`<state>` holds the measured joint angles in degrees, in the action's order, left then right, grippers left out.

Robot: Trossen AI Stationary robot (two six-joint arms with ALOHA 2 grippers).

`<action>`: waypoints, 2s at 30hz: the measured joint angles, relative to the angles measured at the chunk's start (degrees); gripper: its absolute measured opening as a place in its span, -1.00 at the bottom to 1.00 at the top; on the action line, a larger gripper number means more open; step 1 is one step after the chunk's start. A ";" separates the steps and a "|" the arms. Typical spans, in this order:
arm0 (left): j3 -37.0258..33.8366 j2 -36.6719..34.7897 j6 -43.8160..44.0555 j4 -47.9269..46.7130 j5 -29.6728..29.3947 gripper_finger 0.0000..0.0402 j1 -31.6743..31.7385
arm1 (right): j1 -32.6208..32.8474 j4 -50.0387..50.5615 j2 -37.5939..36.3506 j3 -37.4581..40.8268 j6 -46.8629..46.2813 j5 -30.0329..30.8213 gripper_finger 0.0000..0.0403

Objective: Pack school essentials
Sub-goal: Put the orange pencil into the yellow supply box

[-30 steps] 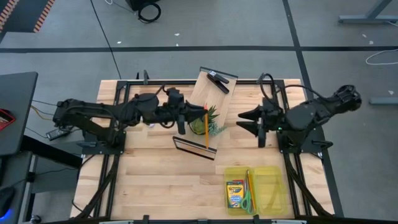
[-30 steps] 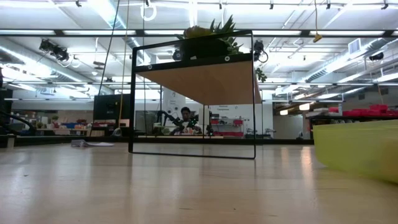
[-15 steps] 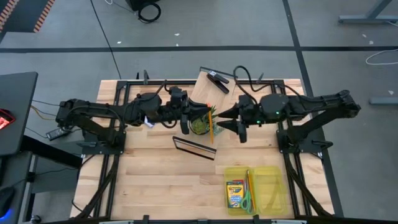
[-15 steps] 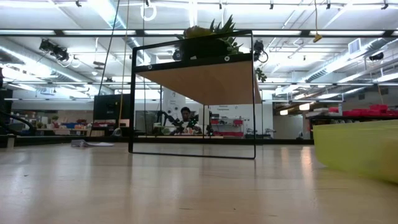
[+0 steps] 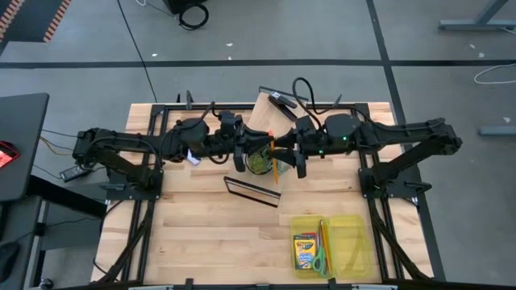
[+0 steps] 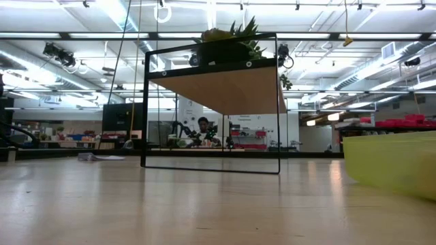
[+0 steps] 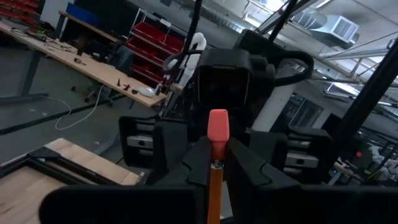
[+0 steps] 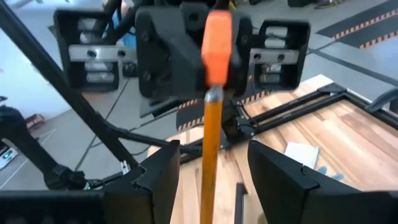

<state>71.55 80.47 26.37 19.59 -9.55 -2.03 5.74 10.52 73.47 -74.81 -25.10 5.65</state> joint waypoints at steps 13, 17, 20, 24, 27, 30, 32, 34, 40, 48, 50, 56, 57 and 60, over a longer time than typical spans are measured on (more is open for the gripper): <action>-0.02 0.00 -0.76 -0.06 0.36 -0.83 -0.01 | -2.02 -4.23 0.70 0.00 1.83 -0.12 -0.32; -0.04 0.00 -1.51 -0.15 0.36 -0.80 -0.01 | -2.02 -4.67 0.77 0.00 2.28 -0.11 -0.46; -0.04 0.00 -1.53 -0.17 0.36 -0.81 -0.01 | -2.02 -4.67 0.77 -0.02 2.38 -0.11 -0.56; -0.04 0.00 -1.62 -0.21 0.33 -0.83 -0.01 | -2.02 -4.67 0.77 -0.02 2.44 -0.11 -0.70; -0.04 0.00 -2.41 -0.21 0.30 -0.79 0.01 | -2.02 -4.67 0.77 -0.02 2.45 -0.11 -0.79; -0.06 0.00 -4.02 -0.21 0.31 -0.71 -0.01 | -2.02 -4.65 0.77 -0.02 2.50 -0.11 -0.82; -0.05 0.00 -4.75 -0.20 0.36 -0.65 -0.01 | -2.02 -4.59 0.77 -0.02 2.51 -0.09 -0.81; -0.04 0.00 -5.01 -0.17 0.38 -0.59 -0.01 | -2.02 -4.56 0.77 -0.02 2.42 -0.06 -0.80; -0.04 -0.11 -7.56 -0.15 -0.15 -0.38 -0.01 | -2.02 -4.19 0.32 -0.02 2.04 0.35 -0.80; -0.07 -0.55 -10.41 -0.46 -1.20 -0.05 -0.03 | -1.76 -1.71 -2.85 -0.07 -0.02 0.38 -0.80; -0.07 -0.55 -11.05 -0.58 -1.22 -0.01 -0.10 | -1.37 -1.13 -3.57 -0.07 -0.25 0.39 -0.80; -0.07 -0.52 -11.00 -1.07 -1.31 -0.01 -0.10 | 0.72 0.12 -5.41 -0.07 -0.29 0.37 -0.80; -0.07 -0.52 -10.99 -1.07 -1.33 -0.02 -0.10 | 1.13 0.06 -5.70 -0.07 -0.29 0.35 -0.80; -0.07 -0.52 -10.71 -1.09 -1.33 -0.06 -0.10 | 2.56 0.20 -6.84 -0.07 -0.52 0.71 -0.80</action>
<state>71.48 79.94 15.66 18.50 -10.87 -2.13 8.30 10.71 66.62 -74.87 -25.62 6.36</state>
